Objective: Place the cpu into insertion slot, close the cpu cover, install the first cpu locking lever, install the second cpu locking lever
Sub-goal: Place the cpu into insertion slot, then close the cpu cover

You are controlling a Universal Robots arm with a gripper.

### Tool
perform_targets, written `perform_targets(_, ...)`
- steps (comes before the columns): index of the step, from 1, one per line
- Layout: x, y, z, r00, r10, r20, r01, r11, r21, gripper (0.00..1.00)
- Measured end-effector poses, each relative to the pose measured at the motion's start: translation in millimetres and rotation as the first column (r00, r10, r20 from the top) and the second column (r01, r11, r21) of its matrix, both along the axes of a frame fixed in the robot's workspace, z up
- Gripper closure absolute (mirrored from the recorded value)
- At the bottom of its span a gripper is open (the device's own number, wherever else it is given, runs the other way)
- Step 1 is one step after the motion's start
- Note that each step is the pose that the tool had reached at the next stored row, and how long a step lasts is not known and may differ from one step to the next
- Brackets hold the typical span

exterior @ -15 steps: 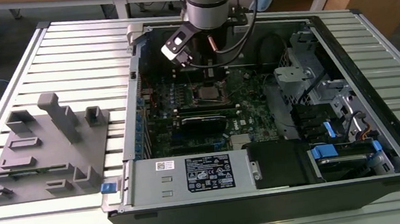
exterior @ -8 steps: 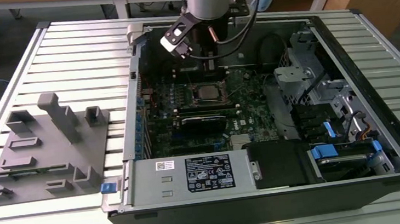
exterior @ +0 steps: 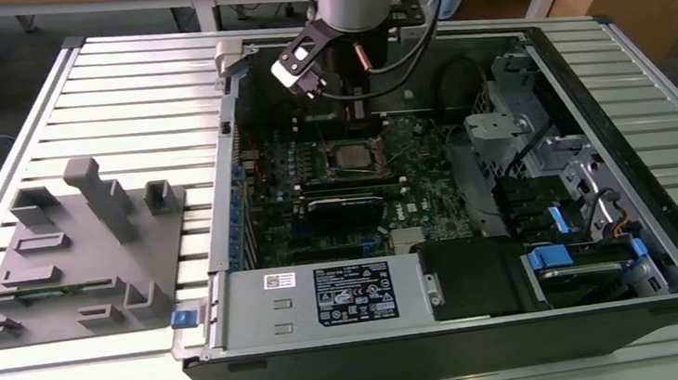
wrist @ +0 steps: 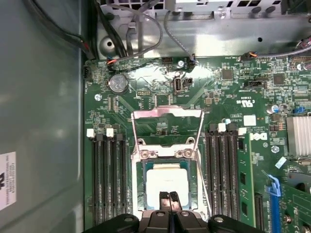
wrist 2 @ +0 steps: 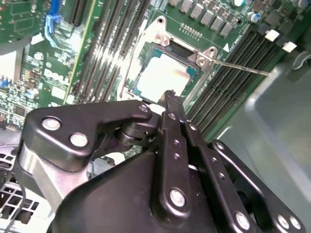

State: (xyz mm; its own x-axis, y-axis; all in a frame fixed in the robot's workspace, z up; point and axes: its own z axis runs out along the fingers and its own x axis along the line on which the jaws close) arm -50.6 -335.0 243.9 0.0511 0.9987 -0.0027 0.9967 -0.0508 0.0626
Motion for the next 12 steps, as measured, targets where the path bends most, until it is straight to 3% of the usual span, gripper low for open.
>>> perform_targets(5,0.0,-3.2,0.0,1.0,-0.001,0.0,0.001,1.0,-0.0001,0.89)
perform_targets(12,0.0,-3.2,1.7,1.0,0.0,0.0,0.0,1.0,-0.0001,0.89)
